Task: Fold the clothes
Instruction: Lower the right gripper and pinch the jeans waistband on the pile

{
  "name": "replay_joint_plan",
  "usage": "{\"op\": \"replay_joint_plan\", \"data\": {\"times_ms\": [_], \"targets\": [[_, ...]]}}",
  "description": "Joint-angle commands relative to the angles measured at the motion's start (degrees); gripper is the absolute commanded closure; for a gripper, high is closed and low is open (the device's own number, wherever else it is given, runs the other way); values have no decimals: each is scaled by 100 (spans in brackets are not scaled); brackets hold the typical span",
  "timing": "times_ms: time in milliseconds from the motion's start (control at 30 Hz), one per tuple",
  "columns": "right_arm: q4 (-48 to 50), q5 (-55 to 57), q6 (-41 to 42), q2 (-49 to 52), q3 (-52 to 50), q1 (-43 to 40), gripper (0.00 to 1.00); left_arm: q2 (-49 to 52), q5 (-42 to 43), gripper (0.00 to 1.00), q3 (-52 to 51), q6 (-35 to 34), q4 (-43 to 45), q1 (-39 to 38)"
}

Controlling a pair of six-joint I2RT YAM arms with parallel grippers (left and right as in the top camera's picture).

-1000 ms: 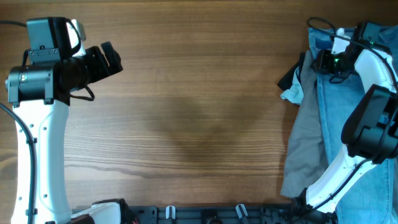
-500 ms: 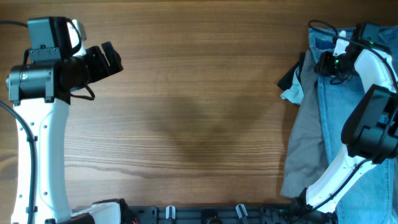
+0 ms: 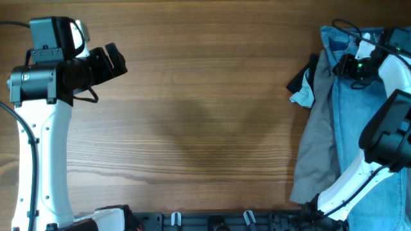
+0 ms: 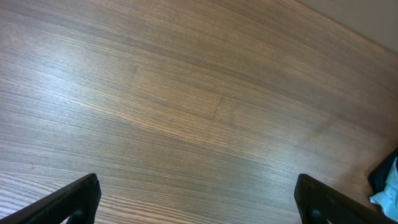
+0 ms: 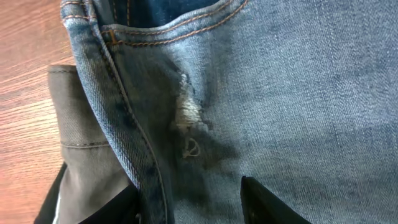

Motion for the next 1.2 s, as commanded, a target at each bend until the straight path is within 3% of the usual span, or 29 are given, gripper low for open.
{"op": "replay_joint_plan", "data": {"times_ms": [0, 367, 900, 1033, 1167], "targets": [[35, -590, -234, -197, 59, -20, 50, 42, -52, 0, 118, 33, 20, -17], [203, -1215, -833, -199, 61, -61, 47, 42, -52, 0, 118, 31, 17, -17], [-125, -944, -673, -192, -92, -31, 47, 42, -52, 0, 118, 31, 17, -17], [22, -170, -208, -192, -282, -31, 65, 39, -52, 0, 118, 31, 17, -17], [37, -103, -197, -192, -293, -35, 72, 39, -52, 0, 118, 31, 17, -17]]}}
